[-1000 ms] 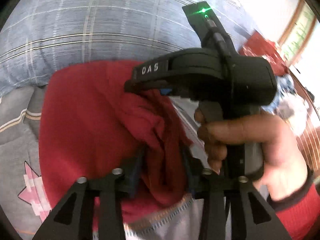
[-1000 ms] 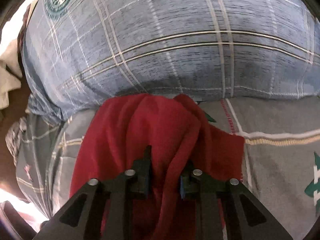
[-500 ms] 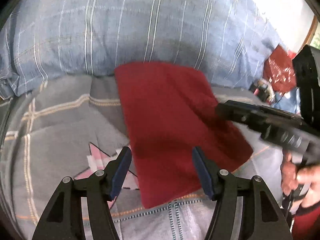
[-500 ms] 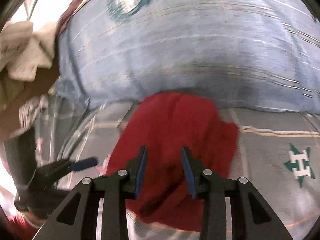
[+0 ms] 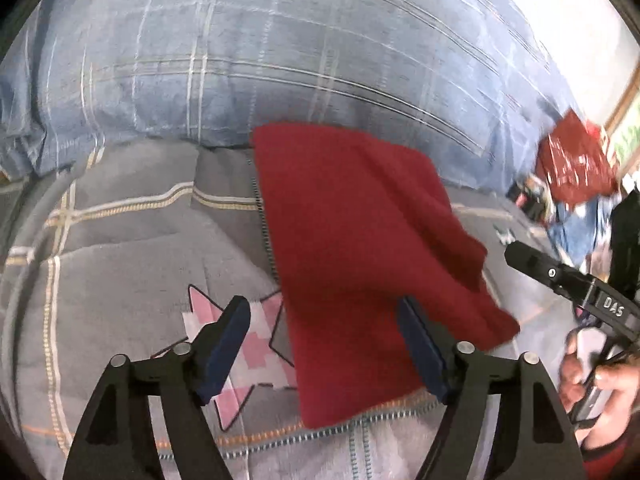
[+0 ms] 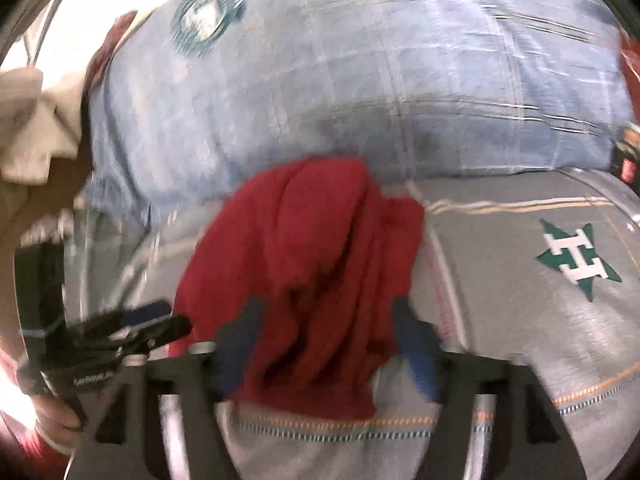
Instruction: Fold small clothes
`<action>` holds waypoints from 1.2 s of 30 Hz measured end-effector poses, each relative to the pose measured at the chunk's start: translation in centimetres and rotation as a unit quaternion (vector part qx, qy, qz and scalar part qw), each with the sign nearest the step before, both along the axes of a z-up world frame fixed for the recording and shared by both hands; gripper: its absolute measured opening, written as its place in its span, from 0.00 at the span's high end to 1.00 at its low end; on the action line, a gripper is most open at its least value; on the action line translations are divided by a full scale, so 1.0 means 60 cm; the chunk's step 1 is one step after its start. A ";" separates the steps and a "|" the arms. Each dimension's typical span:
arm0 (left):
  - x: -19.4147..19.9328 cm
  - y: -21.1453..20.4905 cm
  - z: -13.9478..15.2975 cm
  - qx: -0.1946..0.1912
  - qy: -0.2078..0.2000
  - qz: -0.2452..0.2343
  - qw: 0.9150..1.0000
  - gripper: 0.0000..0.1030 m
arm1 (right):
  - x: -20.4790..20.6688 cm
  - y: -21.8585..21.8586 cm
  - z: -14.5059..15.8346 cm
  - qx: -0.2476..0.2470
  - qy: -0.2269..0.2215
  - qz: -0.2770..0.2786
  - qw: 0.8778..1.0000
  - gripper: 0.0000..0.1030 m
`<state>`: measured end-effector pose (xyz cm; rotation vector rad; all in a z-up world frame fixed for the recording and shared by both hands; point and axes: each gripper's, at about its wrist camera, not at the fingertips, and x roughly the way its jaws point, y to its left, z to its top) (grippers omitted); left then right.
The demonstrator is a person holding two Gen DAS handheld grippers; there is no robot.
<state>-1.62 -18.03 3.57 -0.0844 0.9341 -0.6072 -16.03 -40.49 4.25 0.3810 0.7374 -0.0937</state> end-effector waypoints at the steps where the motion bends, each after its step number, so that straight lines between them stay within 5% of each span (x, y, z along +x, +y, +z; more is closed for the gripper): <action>1: 0.010 0.000 -0.006 -0.005 0.012 0.003 1.000 0.26 | 0.005 -0.007 0.000 0.011 -0.002 -0.011 1.000 0.15; 10: 0.059 -0.020 -0.037 -0.022 0.036 -0.003 0.999 0.18 | 0.077 -0.065 -0.067 0.125 0.009 -0.024 0.992 0.13; 24: 0.088 -0.050 -0.061 -0.034 0.028 -0.014 0.999 0.11 | 0.112 -0.049 -0.080 0.092 0.010 -0.006 0.996 0.08; 26: 0.089 -0.053 -0.064 -0.041 0.027 -0.017 0.999 0.22 | 0.113 -0.043 -0.079 0.076 0.007 -0.004 0.997 0.19; 27: 0.087 -0.056 -0.064 -0.049 0.026 -0.026 0.998 0.38 | 0.113 -0.040 -0.079 0.068 0.008 -0.006 0.998 0.24; 30: 0.077 -0.062 -0.052 -0.040 0.013 -0.028 0.999 0.52 | 0.110 -0.032 -0.071 0.040 0.003 -0.014 0.999 0.51; 32: 0.069 -0.053 -0.036 -0.041 0.016 -0.033 0.998 0.58 | 0.105 -0.023 -0.055 0.022 0.002 -0.014 1.000 0.64; 36: 0.034 -0.006 0.006 -0.050 0.007 -0.036 0.998 0.59 | 0.082 -0.001 -0.014 0.023 -0.015 -0.001 1.000 0.70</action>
